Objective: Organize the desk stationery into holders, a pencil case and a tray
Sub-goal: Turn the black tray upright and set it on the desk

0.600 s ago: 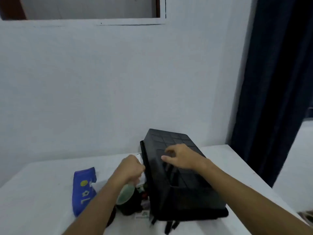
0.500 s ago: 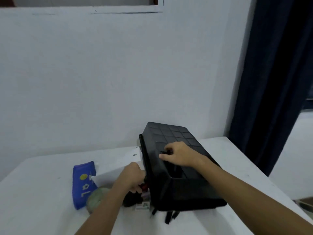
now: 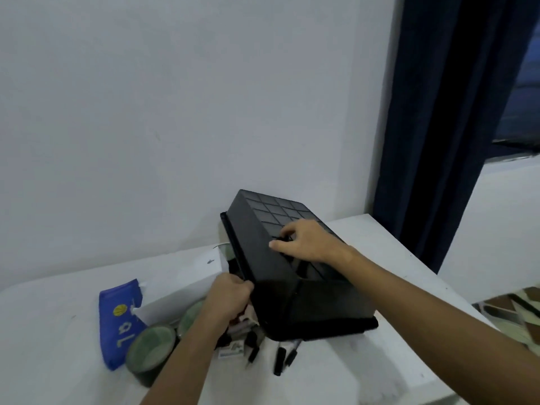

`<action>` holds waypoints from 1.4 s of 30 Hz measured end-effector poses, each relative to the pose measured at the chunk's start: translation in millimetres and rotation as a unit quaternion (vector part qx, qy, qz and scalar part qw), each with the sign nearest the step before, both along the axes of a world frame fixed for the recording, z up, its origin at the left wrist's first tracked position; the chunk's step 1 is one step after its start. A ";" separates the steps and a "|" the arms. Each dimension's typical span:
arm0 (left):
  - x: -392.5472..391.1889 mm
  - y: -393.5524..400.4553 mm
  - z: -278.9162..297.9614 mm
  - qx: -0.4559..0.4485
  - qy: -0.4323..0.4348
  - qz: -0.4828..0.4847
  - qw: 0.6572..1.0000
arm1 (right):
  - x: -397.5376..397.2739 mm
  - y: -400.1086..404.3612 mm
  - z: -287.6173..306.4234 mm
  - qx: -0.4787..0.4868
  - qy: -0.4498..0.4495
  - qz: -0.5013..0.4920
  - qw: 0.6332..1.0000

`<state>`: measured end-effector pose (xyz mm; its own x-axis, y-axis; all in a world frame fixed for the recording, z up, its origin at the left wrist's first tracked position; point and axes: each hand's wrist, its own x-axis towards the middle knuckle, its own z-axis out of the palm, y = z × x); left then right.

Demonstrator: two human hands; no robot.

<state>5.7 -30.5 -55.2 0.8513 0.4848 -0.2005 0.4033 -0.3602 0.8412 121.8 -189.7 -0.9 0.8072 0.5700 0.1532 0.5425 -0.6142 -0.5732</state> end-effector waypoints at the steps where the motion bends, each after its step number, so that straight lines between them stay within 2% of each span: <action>1: 4.5 -5.2 6.7 0.002 -0.015 0.005 1.000 | 2.7 -6.3 5.8 0.010 -0.001 -0.002 1.000; 3: 14.5 -25.1 26.0 -0.004 -0.056 0.020 0.998 | 12.8 -25.9 17.7 0.043 0.003 -0.005 0.999; 9: 68.4 -115.2 76.2 -0.106 -0.165 0.039 0.980 | 63.9 -118.3 48.6 0.153 0.009 -0.038 0.987; 12: 107.8 -167.2 84.7 -0.162 -0.203 0.041 0.965 | 88.8 -161.4 50.4 0.155 0.022 -0.029 0.987; 16: 146.8 -229.2 89.6 -0.194 -0.217 0.014 0.957 | 115.4 -210.6 43.3 0.139 0.052 -0.046 0.988; 21: 174.9 -283.5 83.1 -0.230 -0.213 0.013 0.949 | 137.4 -252.7 26.2 0.183 0.118 -0.073 0.973; 24: 184.4 -294.5 75.6 -0.278 -0.221 0.006 0.935 | 134.6 -265.7 26.7 0.235 0.158 -0.049 0.958; 26: 188.3 -294.8 70.0 -0.315 -0.205 -0.022 0.926 | 137.4 -271.3 30.0 0.221 0.184 -0.040 0.957; 28: 191.1 -285.7 58.7 -0.269 -0.167 -0.027 0.948 | 138.2 -273.3 33.5 0.169 0.203 -0.039 0.964; 32: 191.4 -261.5 18.7 -0.054 -0.092 0.070 0.992 | 153.7 -291.8 37.5 0.118 0.206 -0.049 0.970; 34: 187.3 -247.0 -6.0 0.059 -0.041 0.078 0.994 | 161.9 -306.1 40.1 0.116 0.231 -0.031 0.966; 37: 181.9 -235.2 -35.2 0.165 0.032 0.063 0.984 | 176.5 -326.3 32.2 0.124 0.269 -0.052 0.954; 42: 181.7 -245.5 -57.3 0.213 0.028 0.046 0.975 | 188.2 -355.7 -20.3 0.121 0.286 -0.122 0.943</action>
<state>187.4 -275.9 -112.6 0.7934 0.6086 -0.0093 0.4923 -0.6327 0.5979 309.9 -545.4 -21.2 0.8998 0.3606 -0.2455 -0.0393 -0.4935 -0.8689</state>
